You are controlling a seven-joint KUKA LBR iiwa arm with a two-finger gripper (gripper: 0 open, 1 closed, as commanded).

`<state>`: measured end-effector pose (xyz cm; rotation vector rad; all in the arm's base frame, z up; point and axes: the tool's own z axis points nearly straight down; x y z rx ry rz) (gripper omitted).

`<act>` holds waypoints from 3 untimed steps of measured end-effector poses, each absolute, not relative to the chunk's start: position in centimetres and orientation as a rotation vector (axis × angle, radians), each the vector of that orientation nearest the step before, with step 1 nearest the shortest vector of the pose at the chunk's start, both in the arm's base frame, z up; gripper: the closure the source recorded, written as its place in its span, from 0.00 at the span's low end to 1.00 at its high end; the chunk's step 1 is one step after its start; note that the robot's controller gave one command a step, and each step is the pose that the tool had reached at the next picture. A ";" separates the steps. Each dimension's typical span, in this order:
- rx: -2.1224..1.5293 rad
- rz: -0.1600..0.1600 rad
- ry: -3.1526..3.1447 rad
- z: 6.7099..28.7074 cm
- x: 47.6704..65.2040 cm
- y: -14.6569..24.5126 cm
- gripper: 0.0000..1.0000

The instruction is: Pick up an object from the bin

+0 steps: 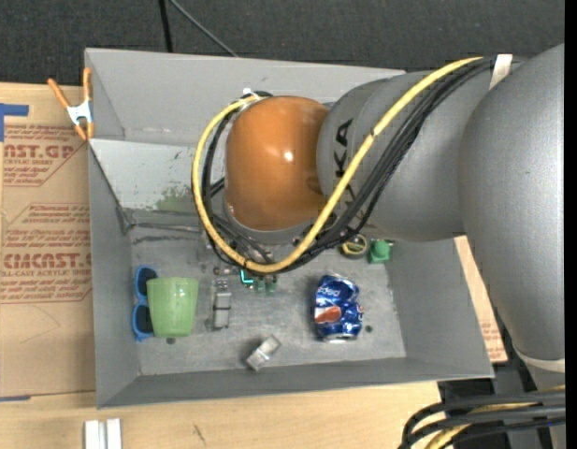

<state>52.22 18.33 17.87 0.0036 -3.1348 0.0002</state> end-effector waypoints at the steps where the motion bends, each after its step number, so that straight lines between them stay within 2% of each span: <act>1: -0.130 -0.021 -3.166 7.5 49.6 21.8 0.00; 2: -0.134 -0.027 -3.174 8.1 50.0 21.8 1.00; 3: -0.116 -0.008 -3.149 20.1 51.9 21.6 1.00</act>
Offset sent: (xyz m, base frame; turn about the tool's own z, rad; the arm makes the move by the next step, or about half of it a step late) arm -0.0330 0.0310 -0.1087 0.0838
